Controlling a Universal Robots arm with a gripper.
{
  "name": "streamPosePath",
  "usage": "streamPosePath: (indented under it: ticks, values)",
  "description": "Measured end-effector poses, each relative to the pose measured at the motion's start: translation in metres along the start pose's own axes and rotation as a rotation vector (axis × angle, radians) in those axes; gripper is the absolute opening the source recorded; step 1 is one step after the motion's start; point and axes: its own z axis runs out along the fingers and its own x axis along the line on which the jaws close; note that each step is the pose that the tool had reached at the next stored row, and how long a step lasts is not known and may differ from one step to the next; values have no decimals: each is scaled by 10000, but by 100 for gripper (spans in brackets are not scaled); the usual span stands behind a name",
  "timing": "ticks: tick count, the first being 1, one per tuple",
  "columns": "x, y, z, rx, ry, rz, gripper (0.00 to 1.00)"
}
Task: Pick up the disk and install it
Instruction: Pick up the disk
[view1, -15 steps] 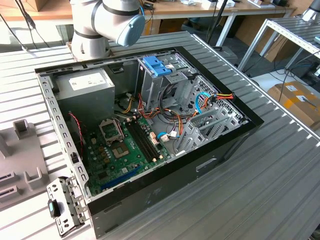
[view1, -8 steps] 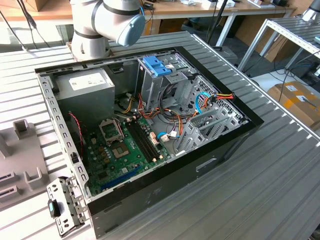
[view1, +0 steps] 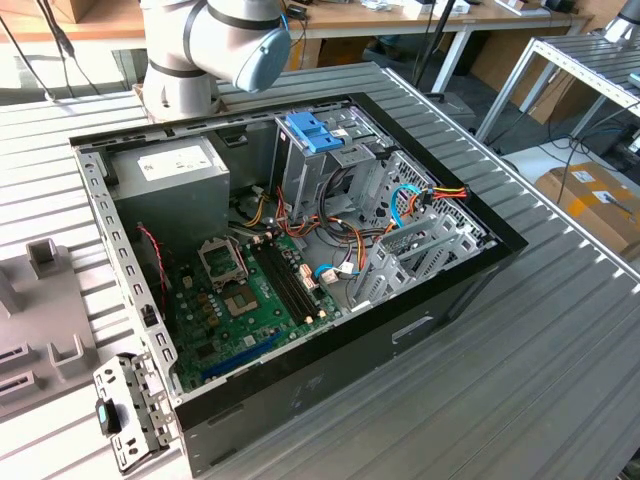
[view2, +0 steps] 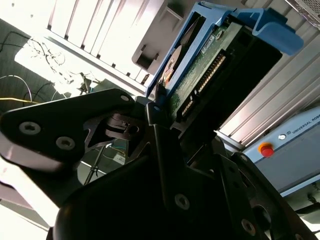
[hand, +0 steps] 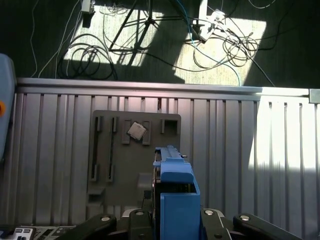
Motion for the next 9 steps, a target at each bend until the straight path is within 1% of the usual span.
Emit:
streamPosePath:
  ticks: [2, 4, 9]
  values:
    - [0, -18, -1, 0, 0, 0, 36]
    - [1, -49, -5, 0, 0, 0, 36]
    - [2, -94, -8, 0, 0, 0, 36]
